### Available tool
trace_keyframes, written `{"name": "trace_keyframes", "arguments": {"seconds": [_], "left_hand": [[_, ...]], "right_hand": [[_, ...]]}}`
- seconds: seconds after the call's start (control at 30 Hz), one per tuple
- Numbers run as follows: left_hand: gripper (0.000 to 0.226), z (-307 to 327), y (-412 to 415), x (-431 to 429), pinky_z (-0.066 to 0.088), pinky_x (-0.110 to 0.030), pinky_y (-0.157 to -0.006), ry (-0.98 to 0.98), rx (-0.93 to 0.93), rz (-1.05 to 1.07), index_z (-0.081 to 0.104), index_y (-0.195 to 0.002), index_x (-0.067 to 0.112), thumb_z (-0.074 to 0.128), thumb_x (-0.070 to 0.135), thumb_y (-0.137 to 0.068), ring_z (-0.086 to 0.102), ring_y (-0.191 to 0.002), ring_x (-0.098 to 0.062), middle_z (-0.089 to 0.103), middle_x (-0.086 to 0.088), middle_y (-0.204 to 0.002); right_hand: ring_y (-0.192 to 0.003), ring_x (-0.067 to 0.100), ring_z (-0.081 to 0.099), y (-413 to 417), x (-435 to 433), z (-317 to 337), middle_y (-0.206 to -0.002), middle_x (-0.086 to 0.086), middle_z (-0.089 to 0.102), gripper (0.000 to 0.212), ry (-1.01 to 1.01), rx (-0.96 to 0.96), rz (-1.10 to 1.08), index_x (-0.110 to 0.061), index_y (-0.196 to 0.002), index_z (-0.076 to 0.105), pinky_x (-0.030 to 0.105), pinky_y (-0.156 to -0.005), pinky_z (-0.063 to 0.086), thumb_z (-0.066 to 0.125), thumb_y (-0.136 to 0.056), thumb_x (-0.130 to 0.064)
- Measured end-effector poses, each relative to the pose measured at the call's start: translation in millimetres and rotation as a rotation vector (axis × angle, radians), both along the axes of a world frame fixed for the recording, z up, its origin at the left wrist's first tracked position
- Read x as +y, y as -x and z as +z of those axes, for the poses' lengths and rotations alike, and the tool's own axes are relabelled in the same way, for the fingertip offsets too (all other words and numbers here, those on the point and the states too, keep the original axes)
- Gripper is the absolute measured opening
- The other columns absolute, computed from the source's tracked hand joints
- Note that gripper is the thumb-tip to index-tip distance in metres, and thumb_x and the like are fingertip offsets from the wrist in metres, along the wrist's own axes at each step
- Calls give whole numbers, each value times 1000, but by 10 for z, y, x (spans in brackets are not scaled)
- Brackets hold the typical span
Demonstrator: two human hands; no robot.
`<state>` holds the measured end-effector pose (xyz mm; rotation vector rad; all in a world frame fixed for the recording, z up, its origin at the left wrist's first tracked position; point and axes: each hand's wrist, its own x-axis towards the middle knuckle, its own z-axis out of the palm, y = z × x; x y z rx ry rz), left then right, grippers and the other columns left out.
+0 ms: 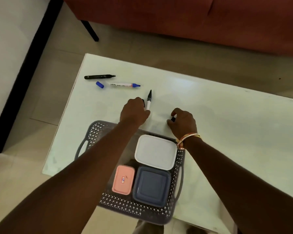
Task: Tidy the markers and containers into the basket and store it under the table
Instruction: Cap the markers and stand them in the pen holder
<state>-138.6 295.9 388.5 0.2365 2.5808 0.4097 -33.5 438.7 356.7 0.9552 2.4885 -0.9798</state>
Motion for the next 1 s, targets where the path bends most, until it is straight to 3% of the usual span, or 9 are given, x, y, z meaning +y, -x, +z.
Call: {"name": "trace_keyframes", "arguments": {"seconds": [0.1,0.23,0.37,0.47,0.57,0.73,1.0], "left_hand": [[38,-67,1,78,45,-35,-80,123,13,-147,56,-115,10,65,36,-89,60,-108,-32,60,-12,-116],[25,-81,-25,205,39,-32,-74,147,34,-225,56,-112,9,59,21,-91,60,-106,-33,58,-13,-116],[22,-80,-146,258,45,-34,-72,51,-14,-364,59,-103,8,57,27,-93,61,-96,-31,62,-13,-103],[23,-42,-296,260,47,-38,-68,-33,29,-495,59,-100,11,53,33,-96,61,-84,-29,65,-10,-91],[20,0,-430,267,42,-38,-64,-83,100,-581,58,-99,14,52,33,-96,60,-81,-28,64,-6,-88],[19,98,-590,378,34,-33,-59,-131,141,-604,58,-94,14,53,32,-96,57,-75,-28,62,-4,-83],[19,313,-884,656,43,-38,-60,-156,186,-596,57,-90,13,53,30,-96,57,-71,-30,60,-4,-80]], "right_hand": [[-90,27,64,8,-49,5,-97,6,70,23,11,9,-71,-20,-100,66,25,-70,37,64,-78,-15],[-83,22,65,-94,-31,43,-90,5,72,28,81,65,-262,-13,-102,67,24,-71,44,73,-75,-15],[-68,19,70,-189,110,143,-80,6,74,11,299,201,-569,-13,-89,75,37,-75,59,73,-79,-18],[-55,14,61,-261,246,294,-73,8,70,15,456,360,-702,-7,-94,74,35,-62,59,61,-90,-10],[-53,13,56,-312,431,428,-65,2,64,17,431,424,-682,-7,-96,75,28,-54,52,58,-93,-11],[-47,11,51,-446,669,642,-60,1,61,18,435,401,-619,-16,-83,75,24,-46,44,60,-92,-11],[-49,15,49,-794,921,796,-50,-7,57,24,400,419,-631,-25,-68,75,30,-53,39,62,-87,-18]]}}
